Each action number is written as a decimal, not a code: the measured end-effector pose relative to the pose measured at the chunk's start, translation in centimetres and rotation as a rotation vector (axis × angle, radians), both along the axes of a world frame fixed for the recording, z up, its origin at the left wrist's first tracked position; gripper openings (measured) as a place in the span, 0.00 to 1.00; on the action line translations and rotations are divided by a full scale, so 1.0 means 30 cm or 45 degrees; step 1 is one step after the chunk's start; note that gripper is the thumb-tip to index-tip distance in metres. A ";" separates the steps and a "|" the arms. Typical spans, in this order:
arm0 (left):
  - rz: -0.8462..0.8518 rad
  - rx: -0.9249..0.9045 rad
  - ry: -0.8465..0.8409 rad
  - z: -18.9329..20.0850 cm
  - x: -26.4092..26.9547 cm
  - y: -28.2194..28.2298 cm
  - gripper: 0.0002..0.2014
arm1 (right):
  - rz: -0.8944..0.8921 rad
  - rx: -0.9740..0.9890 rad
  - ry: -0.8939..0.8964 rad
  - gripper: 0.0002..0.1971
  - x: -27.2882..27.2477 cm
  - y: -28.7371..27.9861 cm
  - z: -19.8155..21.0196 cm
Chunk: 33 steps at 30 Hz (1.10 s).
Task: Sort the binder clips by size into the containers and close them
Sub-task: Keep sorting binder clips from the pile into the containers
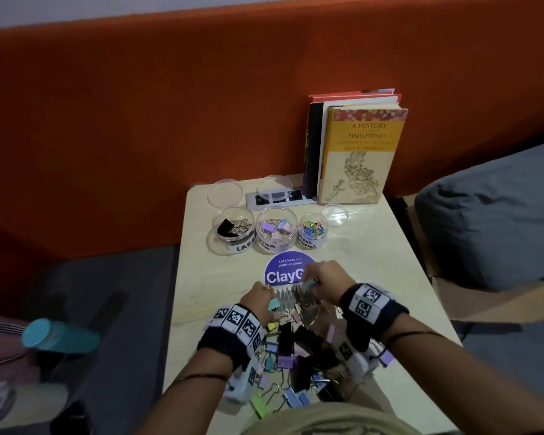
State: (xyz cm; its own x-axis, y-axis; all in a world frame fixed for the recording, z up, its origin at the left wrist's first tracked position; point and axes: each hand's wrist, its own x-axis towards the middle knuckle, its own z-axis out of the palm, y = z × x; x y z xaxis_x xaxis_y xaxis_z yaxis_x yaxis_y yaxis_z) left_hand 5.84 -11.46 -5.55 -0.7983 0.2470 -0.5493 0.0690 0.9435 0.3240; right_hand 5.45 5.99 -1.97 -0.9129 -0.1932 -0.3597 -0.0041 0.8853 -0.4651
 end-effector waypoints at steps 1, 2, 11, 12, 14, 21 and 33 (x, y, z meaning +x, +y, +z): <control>0.002 -0.014 -0.008 -0.001 -0.003 -0.001 0.25 | -0.052 -0.076 0.059 0.09 -0.027 0.002 0.019; 0.002 -0.023 -0.015 0.001 -0.005 -0.003 0.25 | -0.114 -0.160 0.118 0.08 -0.058 0.000 0.040; 0.007 -0.020 -0.071 0.019 -0.009 -0.028 0.22 | -0.310 -0.343 0.258 0.19 -0.300 -0.087 0.093; 0.028 0.013 -0.078 0.023 -0.014 -0.033 0.22 | -0.277 -0.306 0.261 0.21 -0.299 -0.085 0.083; 0.120 0.122 -0.040 0.034 -0.035 -0.041 0.20 | -0.187 -0.205 0.281 0.20 -0.285 -0.072 0.055; 0.463 0.397 0.370 0.164 -0.255 0.015 0.18 | 0.068 0.033 0.240 0.21 -0.229 -0.042 -0.008; 0.045 0.113 0.515 0.150 -0.360 0.025 0.39 | -0.092 -0.198 0.367 0.23 -0.177 0.029 -0.025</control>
